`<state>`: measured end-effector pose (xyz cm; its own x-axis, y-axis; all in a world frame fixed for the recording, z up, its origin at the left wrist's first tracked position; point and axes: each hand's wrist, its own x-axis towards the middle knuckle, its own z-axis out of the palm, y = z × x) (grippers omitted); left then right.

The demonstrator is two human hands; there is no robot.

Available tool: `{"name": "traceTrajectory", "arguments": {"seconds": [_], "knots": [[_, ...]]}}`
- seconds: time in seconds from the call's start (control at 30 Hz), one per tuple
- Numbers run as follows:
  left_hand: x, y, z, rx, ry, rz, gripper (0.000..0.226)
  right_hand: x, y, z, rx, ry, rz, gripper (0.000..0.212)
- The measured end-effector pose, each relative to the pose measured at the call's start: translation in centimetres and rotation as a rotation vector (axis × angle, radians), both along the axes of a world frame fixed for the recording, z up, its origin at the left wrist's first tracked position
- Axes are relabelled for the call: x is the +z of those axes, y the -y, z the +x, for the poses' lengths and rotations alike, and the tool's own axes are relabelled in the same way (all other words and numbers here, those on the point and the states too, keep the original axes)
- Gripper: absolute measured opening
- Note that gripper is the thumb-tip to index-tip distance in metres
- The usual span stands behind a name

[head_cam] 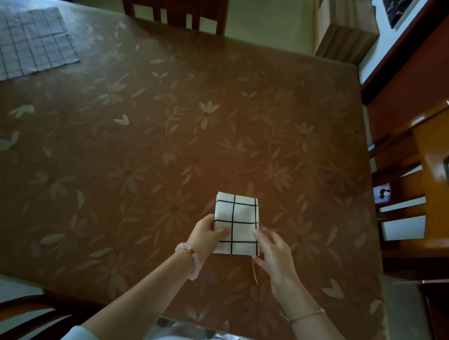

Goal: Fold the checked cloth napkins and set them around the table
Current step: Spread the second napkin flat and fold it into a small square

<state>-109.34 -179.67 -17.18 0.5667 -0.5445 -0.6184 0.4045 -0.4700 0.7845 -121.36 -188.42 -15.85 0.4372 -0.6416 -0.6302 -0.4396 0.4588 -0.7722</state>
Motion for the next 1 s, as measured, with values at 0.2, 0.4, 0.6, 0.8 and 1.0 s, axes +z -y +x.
{"name": "traceTrajectory", "arguments": {"seconds": [0.2, 0.4, 0.6, 0.8, 1.0], "knots": [[1.6, 0.4, 0.4, -0.009, -0.036, -0.111, 0.020, 1.5, -0.3, 1.3, 0.030, 0.116, 0.064, 0.022], [2.3, 0.0, -0.3, -0.060, 0.041, -0.083, 0.028, 0.6, -1.3, 1.4, 0.085, -0.002, -0.036, 0.017], [-0.2, -3.2, -1.1, -0.013, 0.204, 0.051, 0.018, -1.0, -2.4, -0.5, 0.162, -0.193, -0.282, 0.043], [-1.6, -4.5, -2.5, -0.041, 0.469, 0.139, 0.016, -1.9, -4.2, -1.1, 0.256, -0.307, -0.479, 0.043], [-2.0, -5.2, -3.2, -0.088, 0.599, 0.201, 0.017, -2.2, -4.9, -1.6, 0.309, -0.357, -0.550, 0.045]]}}
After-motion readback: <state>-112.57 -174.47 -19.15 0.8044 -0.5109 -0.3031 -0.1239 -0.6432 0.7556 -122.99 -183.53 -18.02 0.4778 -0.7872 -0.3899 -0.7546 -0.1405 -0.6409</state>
